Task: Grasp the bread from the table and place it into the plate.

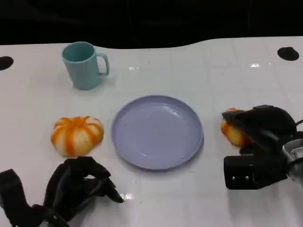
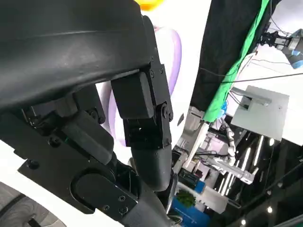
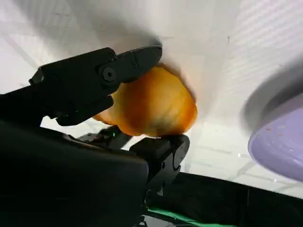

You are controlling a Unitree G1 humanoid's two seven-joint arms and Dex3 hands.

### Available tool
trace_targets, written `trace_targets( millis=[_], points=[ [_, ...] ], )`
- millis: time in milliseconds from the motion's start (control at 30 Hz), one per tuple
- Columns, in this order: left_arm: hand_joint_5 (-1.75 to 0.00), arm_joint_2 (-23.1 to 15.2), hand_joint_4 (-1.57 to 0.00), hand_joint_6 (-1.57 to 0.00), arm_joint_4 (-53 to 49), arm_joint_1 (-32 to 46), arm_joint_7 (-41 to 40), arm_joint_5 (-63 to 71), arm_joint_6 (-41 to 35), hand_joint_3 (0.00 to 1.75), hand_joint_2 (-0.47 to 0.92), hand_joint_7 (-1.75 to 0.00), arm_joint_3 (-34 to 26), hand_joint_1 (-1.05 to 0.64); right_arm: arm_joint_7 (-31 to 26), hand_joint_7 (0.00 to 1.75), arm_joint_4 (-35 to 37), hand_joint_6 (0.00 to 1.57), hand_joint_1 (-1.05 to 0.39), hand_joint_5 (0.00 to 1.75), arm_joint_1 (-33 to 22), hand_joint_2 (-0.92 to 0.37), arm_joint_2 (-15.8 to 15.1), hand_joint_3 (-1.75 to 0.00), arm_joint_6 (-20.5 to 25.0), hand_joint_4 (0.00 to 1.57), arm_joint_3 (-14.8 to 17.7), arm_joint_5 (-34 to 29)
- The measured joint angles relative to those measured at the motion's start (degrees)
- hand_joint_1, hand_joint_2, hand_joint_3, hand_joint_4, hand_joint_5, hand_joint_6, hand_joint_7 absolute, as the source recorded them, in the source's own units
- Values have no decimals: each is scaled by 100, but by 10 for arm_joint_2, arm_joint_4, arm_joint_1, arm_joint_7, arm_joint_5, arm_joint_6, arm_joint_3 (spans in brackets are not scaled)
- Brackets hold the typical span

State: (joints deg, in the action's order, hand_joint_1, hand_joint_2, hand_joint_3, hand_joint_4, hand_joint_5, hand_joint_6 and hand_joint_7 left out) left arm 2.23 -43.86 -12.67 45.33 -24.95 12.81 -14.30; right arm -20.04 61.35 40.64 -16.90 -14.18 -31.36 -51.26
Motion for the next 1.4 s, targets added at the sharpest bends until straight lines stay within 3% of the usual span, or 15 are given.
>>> trace_targets(
  millis=[100,200,233,267,300,367,433,467,533,600,667,867,967,1200,1400],
  points=[
    [-60,0,-157,-157,1,0,0,0,0,0,60,-37,0,-105,-49,6,26,111,-20,106,2,-92,3,-1,-25,89,0,11],
    [-60,0,-157,-157,2,1,0,0,0,0,60,-37,0,-105,-91,11,50,126,-15,139,3,-90,3,-1,-53,90,-1,16],
    [-60,0,-157,-157,3,1,0,0,0,0,60,-37,0,-105,-106,17,56,132,-15,158,3,-91,3,-1,-61,89,-4,15],
    [-60,0,-157,-157,4,2,0,0,0,0,60,-37,0,-105,-120,29,62,132,-14,166,4,-92,3,-2,-67,89,-7,14],
    [-60,0,-157,-157,6,2,0,0,0,0,60,-37,0,-105,-134,74,67,117,-12,171,5,-91,3,-2,-71,94,-10,14],
    [-60,0,-157,-157,8,2,0,0,0,0,60,-38,0,-105,-169,118,77,98,-12,174,8,-91,3,-4,-76,97,-16,9],
    [-60,0,-157,-157,8,3,0,0,0,0,60,-38,0,-105,-198,154,85,81,-14,174,11,-89,3,-15,-84,96,-22,7],
    [-60,0,-157,-157,8,3,0,0,0,0,60,-38,0,-105,-207,162,88,78,-14,175,13,-86,3,-18,-87,95,-23,7],
    [-60,0,-157,-157,8,3,0,0,0,0,60,-38,0,-105,-224,158,91,80,-13,175,15,-77,3,-26,-92,96,-25,7],
    [-61,0,-157,-157,8,3,0,0,-2,0,60,-38,0,-105,-239,158,93,81,-12,175,16,-57,3,-65,-96,97,-26,9],
    [-61,0,-157,-157,8,3,0,0,-4,0,60,-38,0,-105,-251,163,94,79,-13,175,16,-48,4,-84,-98,97,-24,15],
    [-60,0,-157,-157,9,3,0,0,-4,0,61,-38,0,-105,-266,174,92,74,-10,175,16,-42,11,-105,-113,98,-13,32],
    [-60,0,-157,-157,9,3,0,0,-4,0,60,-37,0,-105,-270,162,83,79,-8,175,17,-34,13,-121,-129,98,-5,44],
    [-60,0,-157,-157,9,3,0,0,-4,0,60,-38,0,-105,-274,168,51,79,-7,175,21,-28,15,-132,-152,101,4,61],
    [-60,0,-157,-157,9,3,0,0,-4,0,61,-37,0,-105,-274,161,14,86,-8,175,22,-23,20,-143,-170,103,15,63]
  ],
)
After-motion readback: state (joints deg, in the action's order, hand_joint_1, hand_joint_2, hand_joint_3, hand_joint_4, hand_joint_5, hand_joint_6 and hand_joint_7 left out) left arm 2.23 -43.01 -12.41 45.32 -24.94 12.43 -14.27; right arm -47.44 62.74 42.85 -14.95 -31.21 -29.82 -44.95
